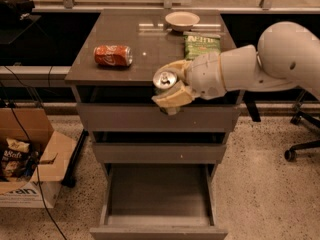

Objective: Place green can into bottom drawer

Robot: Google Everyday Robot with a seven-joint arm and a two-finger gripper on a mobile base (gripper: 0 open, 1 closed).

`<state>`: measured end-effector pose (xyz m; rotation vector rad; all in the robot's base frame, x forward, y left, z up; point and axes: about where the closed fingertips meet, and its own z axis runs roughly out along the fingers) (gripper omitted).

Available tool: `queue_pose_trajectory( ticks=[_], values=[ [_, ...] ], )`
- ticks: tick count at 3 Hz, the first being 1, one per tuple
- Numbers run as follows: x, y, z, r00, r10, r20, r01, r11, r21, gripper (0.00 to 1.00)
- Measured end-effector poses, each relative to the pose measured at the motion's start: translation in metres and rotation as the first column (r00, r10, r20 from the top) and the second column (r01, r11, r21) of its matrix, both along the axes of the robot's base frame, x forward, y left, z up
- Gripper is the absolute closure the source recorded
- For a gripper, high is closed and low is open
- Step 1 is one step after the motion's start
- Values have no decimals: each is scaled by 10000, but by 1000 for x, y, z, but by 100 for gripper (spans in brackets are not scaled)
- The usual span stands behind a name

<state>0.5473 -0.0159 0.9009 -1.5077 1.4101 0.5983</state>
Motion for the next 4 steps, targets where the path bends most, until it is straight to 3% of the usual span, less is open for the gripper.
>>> queue_pose_trajectory(
  ticks=[1, 2, 3, 4],
  values=[
    [-5, 5, -42, 9966, -536, -627, 568, 9971, 502, 100],
    [7, 10, -100, 9798, -1076, -1687, 1262, 9865, 1041, 100],
    [6, 11, -107, 9779, -1104, -1777, 1308, 9855, 1076, 100],
    [1, 13, -137, 9684, -1197, -2188, 1493, 9810, 1241, 100]
  ],
)
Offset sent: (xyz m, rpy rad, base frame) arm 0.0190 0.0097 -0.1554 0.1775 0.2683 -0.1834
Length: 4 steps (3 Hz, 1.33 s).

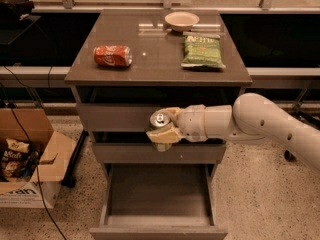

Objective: Place green can into bottom drawer

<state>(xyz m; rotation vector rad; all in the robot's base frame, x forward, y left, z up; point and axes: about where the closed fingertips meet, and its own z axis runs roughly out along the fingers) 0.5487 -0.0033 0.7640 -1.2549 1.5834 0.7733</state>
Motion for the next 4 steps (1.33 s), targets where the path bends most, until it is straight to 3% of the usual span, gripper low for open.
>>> queue_pose_trajectory(
  ticks=[4],
  values=[
    [7, -28, -134, 9921, -955, -810, 1054, 9862, 1278, 100]
  ],
)
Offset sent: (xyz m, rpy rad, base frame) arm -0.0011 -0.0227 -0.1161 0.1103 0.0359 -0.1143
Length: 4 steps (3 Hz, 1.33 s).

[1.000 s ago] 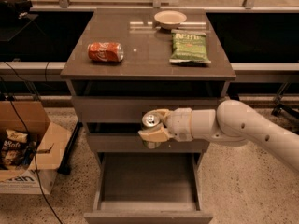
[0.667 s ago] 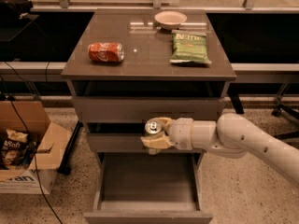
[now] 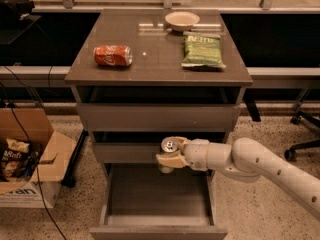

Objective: Place green can into bottom drawer

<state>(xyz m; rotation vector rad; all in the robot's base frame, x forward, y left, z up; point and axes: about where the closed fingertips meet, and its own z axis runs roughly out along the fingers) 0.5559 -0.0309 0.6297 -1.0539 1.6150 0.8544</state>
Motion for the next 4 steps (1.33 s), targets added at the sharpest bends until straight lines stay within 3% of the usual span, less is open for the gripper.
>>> queue_pose_trajectory(
  ticks=[1, 3, 4],
  values=[
    [3, -14, -37, 9977, -566, -381, 583, 9973, 441, 100],
    [2, -11, -54, 9961, -626, -626, 653, 9970, 416, 100],
    [7, 1, -79, 9960, -587, -674, 621, 9969, 488, 100]
  ],
)
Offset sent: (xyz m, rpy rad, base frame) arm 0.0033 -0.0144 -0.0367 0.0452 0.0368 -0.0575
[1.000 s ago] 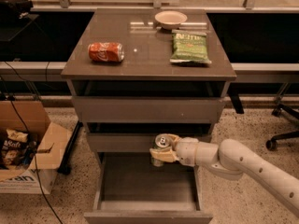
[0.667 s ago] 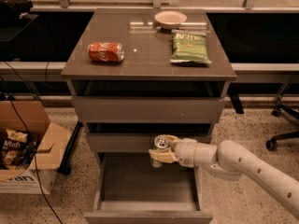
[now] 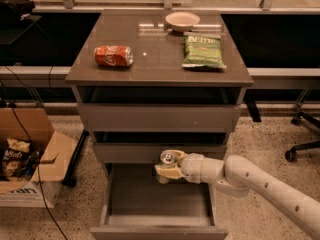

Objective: Place green can into bottom drawer

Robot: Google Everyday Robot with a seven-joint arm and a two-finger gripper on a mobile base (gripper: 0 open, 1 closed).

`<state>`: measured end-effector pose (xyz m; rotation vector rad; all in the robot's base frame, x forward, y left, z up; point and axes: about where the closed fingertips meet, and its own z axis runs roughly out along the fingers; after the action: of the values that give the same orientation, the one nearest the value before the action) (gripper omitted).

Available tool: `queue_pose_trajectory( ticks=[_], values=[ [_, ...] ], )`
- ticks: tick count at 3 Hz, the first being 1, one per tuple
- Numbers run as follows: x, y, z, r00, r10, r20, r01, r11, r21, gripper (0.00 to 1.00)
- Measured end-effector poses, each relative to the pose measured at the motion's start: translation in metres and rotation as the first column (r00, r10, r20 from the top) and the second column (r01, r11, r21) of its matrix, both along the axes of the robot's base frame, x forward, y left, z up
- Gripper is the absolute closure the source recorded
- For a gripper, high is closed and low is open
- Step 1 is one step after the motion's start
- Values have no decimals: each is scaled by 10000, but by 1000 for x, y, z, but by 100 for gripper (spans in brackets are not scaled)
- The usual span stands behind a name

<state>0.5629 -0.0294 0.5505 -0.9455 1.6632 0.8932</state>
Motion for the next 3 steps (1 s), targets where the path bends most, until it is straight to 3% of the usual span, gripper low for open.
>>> queue_pose_trajectory(
  ticks=[2, 3],
  values=[
    [12, 21, -71, 9966, -379, -727, 374, 9993, -88, 100],
    [15, 25, -91, 9943, -515, -938, 513, 9987, -46, 100]
  ],
)
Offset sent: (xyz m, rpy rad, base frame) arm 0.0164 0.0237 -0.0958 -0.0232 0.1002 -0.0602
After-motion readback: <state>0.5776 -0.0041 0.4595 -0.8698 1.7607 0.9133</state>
